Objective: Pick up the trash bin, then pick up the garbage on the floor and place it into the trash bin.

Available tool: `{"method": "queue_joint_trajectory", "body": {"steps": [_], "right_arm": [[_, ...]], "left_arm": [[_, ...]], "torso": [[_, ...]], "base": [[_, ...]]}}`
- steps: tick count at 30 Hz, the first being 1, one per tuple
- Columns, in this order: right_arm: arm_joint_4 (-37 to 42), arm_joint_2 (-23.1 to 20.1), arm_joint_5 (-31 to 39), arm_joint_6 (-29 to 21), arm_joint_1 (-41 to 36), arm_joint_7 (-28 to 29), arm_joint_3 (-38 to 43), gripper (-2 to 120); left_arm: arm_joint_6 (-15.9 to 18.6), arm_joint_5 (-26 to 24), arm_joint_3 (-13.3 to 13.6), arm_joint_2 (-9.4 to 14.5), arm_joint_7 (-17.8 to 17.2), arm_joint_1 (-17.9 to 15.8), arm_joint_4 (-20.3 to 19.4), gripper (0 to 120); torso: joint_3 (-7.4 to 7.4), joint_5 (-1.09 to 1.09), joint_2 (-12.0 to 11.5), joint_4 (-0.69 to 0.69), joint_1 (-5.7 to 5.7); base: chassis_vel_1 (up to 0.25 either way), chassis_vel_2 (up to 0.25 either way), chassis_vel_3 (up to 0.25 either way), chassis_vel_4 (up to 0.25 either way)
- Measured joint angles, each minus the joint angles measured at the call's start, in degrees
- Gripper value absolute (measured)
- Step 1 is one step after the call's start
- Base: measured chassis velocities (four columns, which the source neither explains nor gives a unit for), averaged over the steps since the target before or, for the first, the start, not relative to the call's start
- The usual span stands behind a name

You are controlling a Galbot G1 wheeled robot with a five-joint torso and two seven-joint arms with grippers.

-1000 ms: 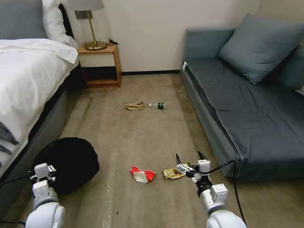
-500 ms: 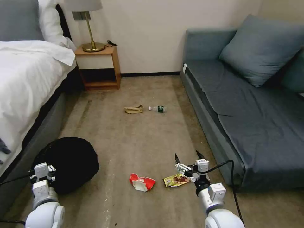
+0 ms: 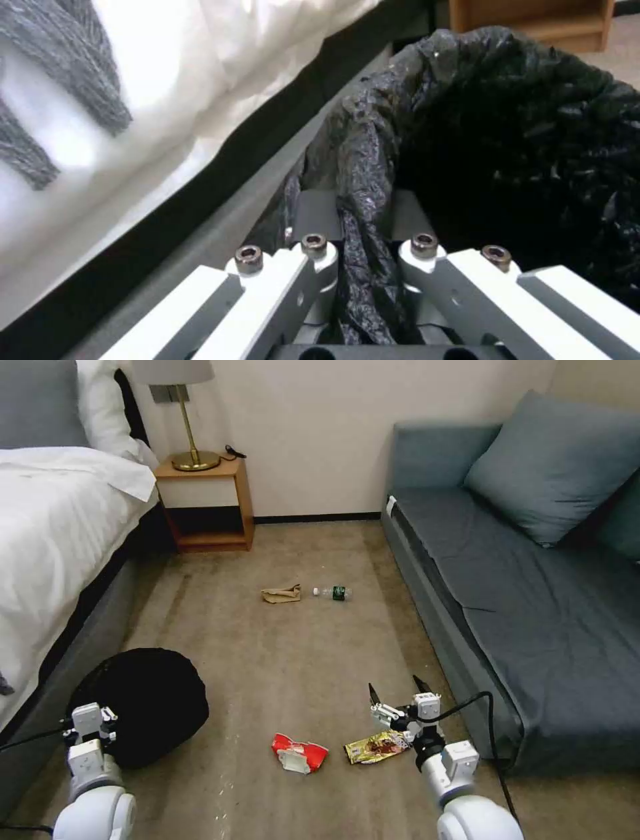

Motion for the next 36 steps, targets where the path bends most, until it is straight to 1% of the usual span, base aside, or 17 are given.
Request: {"method": "queue_joint_trajectory", "body": {"steps": [2, 3, 7, 9, 11, 13, 15, 16, 18, 20, 21, 24, 26, 29, 30, 34, 36], "right_arm": [[-1.49, -5.20, 3.03, -1.55, 3.64, -0.38, -0.98, 100], [-1.49, -5.20, 3.03, -1.55, 3.64, -0.38, -0.98, 100], [-5.86, -12.73, 8.33, -3.08, 10.40, -1.86, -4.69, 100], [-6.75, -13.90, 9.39, -3.36, 11.79, -2.38, -5.73, 100], [-10.39, -17.19, 12.50, -4.50, 17.26, -5.12, -9.80, 100], [-11.01, -17.58, 12.83, -4.72, 18.24, -5.54, -10.55, 100], [-15.70, -19.34, 14.43, -6.07, 25.09, -7.44, -16.31, 100], [-15.70, -19.34, 14.43, -6.07, 25.09, -7.44, -16.31, 100], [-20.41, -19.52, 15.08, -6.69, 31.12, -8.10, -22.74, 100], [-23.81, -18.91, 15.31, -6.94, 35.05, -9.02, -27.29, 100], [-23.81, -18.91, 15.31, -6.94, 35.05, -9.02, -27.29, 100], [-28.69, -17.04, 15.38, -8.02, 41.48, -11.75, -34.84, 100], [-29.25, -16.79, 15.35, -8.16, 42.22, -12.11, -35.59, 100], [-34.10, -14.04, 15.13, -9.15, 47.64, -13.86, -41.86, 100], [-34.10, -14.04, 15.13, -9.15, 47.64, -13.86, -41.86, 100], [-38.17, -10.20, 14.32, -10.66, 49.74, -14.21, -45.18, 100], [-38.51, -9.93, 14.09, -10.74, 49.74, -14.24, -45.34, 100]], "left_arm": [[-1.37, 0.69, -0.43, -0.08, 0.53, 0.18, 0.17, 7], [-1.37, 0.69, -0.43, -0.08, 0.53, 0.18, 0.17, 7], [-3.41, 2.41, -0.94, -1.19, 1.19, 0.48, 0.84, 7], [-4.05, 2.78, -0.97, -1.53, 1.44, 0.49, 1.01, 7], [-6.71, 5.46, -1.11, -3.12, 1.87, 0.35, 1.69, 6], [-6.88, 5.78, -1.12, -3.36, 1.88, 0.31, 1.72, 6], [-7.34, 7.64, -1.10, -5.48, 1.93, 0.14, 1.60, 6], [-7.34, 7.64, -1.10, -5.48, 1.93, 0.14, 1.60, 6], [-7.83, 9.42, -0.93, -7.10, 1.95, 0.21, 1.20, 6], [-8.74, 10.92, -0.86, -8.11, 1.95, 0.29, 1.07, 6], [-8.74, 10.92, -0.86, -8.11, 1.95, 0.29, 1.07, 6], [-9.80, 12.21, -0.80, -9.29, 1.95, 0.59, 0.86, 6], [-9.88, 12.27, -0.79, -9.37, 1.95, 0.64, 0.82, 6], [-10.44, 12.52, -0.83, -9.64, 1.94, 1.24, 0.31, 6], [-10.44, 12.52, -0.83, -9.64, 1.94, 1.24, 0.31, 6], [-10.64, 11.86, -1.01, -9.02, 2.30, 2.05, -0.50, 6], [-10.61, 11.69, -1.03, -8.85, 2.39, 2.10, -0.54, 6]], "torso": [[0.00, 0.01, 0.00, 0.00, 0.00], [0.00, 0.01, 0.00, 0.00, 0.00], [0.00, 0.01, 0.00, 0.00, 0.00], [0.00, 0.01, 0.00, 0.01, 0.01], [0.00, 0.01, 0.00, 0.00, 0.00], [0.00, 0.01, 0.00, 0.00, 0.01], [0.00, -0.01, 0.00, 0.00, 0.00], [0.00, -0.01, 0.00, 0.00, 0.00], [0.01, -0.01, 0.00, 0.00, 0.01], [0.01, 0.01, 0.00, 0.01, 0.00], [0.01, 0.01, 0.00, 0.01, 0.00], [0.01, 0.00, 0.00, -0.01, 0.01], [0.00, 0.00, 0.00, 0.00, 0.01], [0.01, -0.01, 0.00, 0.01, 0.01], [0.01, -0.01, 0.00, 0.01, 0.01], [0.00, -0.01, 0.00, 0.02, 0.00], [0.00, -0.02, 0.00, 0.02, 0.00]], "base": [[0.000, 0.000, 0.000, 0.000], [0.000, 0.000, 0.000, 0.000], [0.000, 0.000, 0.000, 0.000], [0.000, 0.000, 0.000, 0.000], [0.000, 0.000, 0.000, 0.000], [0.000, 0.000, 0.000, 0.000], [0.000, 0.000, 0.000, 0.000], [0.000, 0.000, 0.000, 0.000], [0.000, 0.000, 0.000, 0.000], [0.000, 0.000, 0.000, 0.000], [0.000, 0.000, 0.000, 0.000], [0.000, 0.000, 0.000, 0.000], [0.000, 0.000, 0.000, 0.000], [0.000, 0.000, 0.000, 0.000], [0.000, 0.000, 0.000, 0.000], [0.000, 0.000, 0.000, 0.000], [0.000, 0.000, 0.000, 0.000]]}}
